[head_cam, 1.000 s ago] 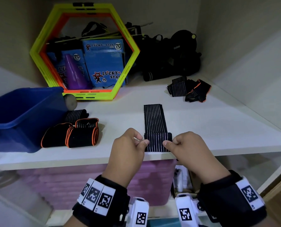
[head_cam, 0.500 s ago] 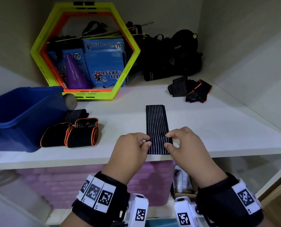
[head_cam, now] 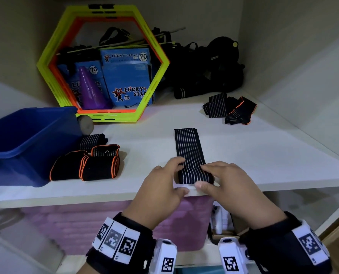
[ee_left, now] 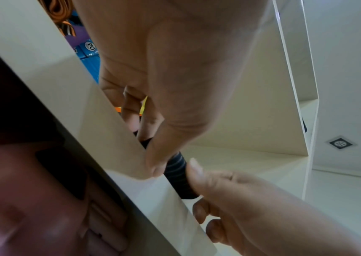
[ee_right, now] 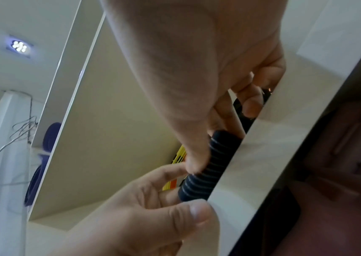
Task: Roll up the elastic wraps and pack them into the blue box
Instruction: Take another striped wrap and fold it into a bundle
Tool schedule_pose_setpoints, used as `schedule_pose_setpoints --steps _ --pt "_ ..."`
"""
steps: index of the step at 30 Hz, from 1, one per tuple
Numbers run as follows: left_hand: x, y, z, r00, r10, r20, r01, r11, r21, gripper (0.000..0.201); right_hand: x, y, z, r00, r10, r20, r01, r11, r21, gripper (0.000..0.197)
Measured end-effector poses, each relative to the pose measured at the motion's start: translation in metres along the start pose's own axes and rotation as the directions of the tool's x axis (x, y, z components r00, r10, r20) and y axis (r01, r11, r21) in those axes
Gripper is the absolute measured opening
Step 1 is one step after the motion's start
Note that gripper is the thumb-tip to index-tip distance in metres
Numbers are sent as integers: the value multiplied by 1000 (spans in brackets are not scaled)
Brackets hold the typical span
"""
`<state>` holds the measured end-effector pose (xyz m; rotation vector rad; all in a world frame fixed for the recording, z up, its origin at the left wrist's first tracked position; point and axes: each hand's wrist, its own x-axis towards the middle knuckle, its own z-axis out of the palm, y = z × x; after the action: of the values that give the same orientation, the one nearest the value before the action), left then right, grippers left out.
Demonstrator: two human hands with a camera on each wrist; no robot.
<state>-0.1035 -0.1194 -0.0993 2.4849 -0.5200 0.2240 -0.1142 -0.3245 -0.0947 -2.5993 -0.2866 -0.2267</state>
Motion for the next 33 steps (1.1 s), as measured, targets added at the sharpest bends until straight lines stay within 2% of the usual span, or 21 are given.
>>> schedule_pose_setpoints --steps 3,9,12,14,19,25,29,33 --pt "2 -1 0 998 -57 -15 55 988 -144 59 3 4 -5 1000 25 12 -26 994 103 48" --pt "9 3 -2 971 -210 -119 172 947 -271 33 5 0 -7 988 99 -115 -62 955 291 10" --pt "11 3 -1 951 -257 -172 194 929 -315 27 6 -1 -5 975 175 -138 -122 937 329 4" --pt "11 3 -1 944 -262 -202 189 928 -320 24 7 0 -2 967 214 -135 -156 925 346 7" --pt "11 7 -2 958 -188 -217 132 959 -252 10 8 -2 -2 969 219 -113 -167 921 353 20" --pt "19 8 -4 963 -162 -214 159 987 -30 15 10 -4 2 979 163 -124 -126 956 264 9" --pt "19 5 -1 972 -55 -230 61 998 23 11 10 -4 6 984 121 -134 -98 982 163 9" --pt "19 3 1 974 62 -219 -42 994 97 12 9 -2 7 981 5 -192 9 998 69 16"
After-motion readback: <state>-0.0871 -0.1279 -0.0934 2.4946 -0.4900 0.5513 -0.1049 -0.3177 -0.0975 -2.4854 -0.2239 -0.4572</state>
